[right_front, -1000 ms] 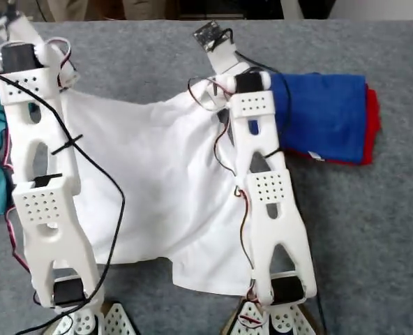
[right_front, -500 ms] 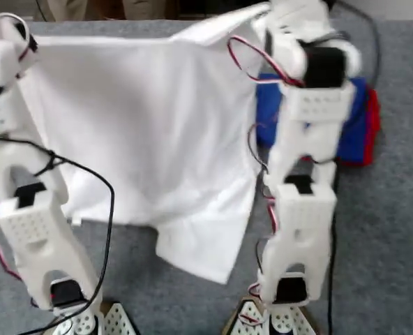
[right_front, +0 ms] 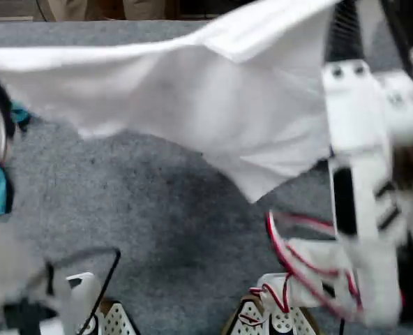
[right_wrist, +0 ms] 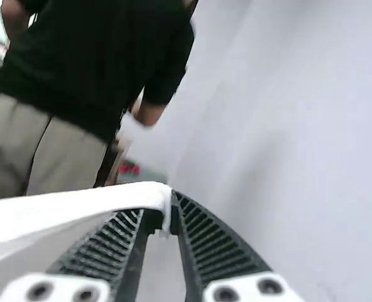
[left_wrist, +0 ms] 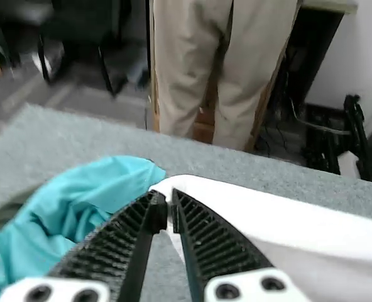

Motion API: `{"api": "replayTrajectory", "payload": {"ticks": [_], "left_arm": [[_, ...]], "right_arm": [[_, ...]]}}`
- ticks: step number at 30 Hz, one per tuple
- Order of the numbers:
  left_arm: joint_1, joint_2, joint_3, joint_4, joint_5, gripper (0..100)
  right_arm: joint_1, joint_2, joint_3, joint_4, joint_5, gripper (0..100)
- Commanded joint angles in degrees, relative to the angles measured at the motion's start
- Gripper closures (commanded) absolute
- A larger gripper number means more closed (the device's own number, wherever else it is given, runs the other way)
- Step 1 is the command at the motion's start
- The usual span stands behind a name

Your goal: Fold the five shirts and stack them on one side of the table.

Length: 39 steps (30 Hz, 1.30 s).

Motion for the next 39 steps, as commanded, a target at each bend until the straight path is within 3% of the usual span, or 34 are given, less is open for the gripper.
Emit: {"api": "replayTrajectory", "payload": {"ticks": [1, 12, 20, 27, 30, 35, 39], "left_arm": [[-1.0, -12.3, 5.2, 0.5, -2.1, 98], [-1.1, -29.9, 10.5, 0.5, -2.0, 98], [-1.0, -41.3, 34.3, 0.2, -2.1, 98], [-1.1, -51.0, 48.7, -8.3, -2.3, 98], [-1.6, -53.3, 49.9, -9.8, -2.3, 98], [-8.6, -53.1, 48.6, -9.8, -2.4, 98], [-9.1, -53.1, 44.9, -9.6, -2.4, 98]], "right_arm": [[1.1, -4.4, -0.7, -2.5, -0.2, 99.8], [1.1, -10.2, -0.7, 0.1, 5.2, 99.8], [1.0, -10.4, 9.3, 5.6, 5.5, 99.8], [-1.6, -10.4, 15.6, 5.5, 9.9, 99.8], [-3.1, -10.5, 15.8, 5.5, 12.2, 99.8], [-3.4, -10.6, 15.8, 5.8, 13.0, 99.8], [-3.5, -12.3, 16.0, 7.5, 13.0, 99.8]]}}
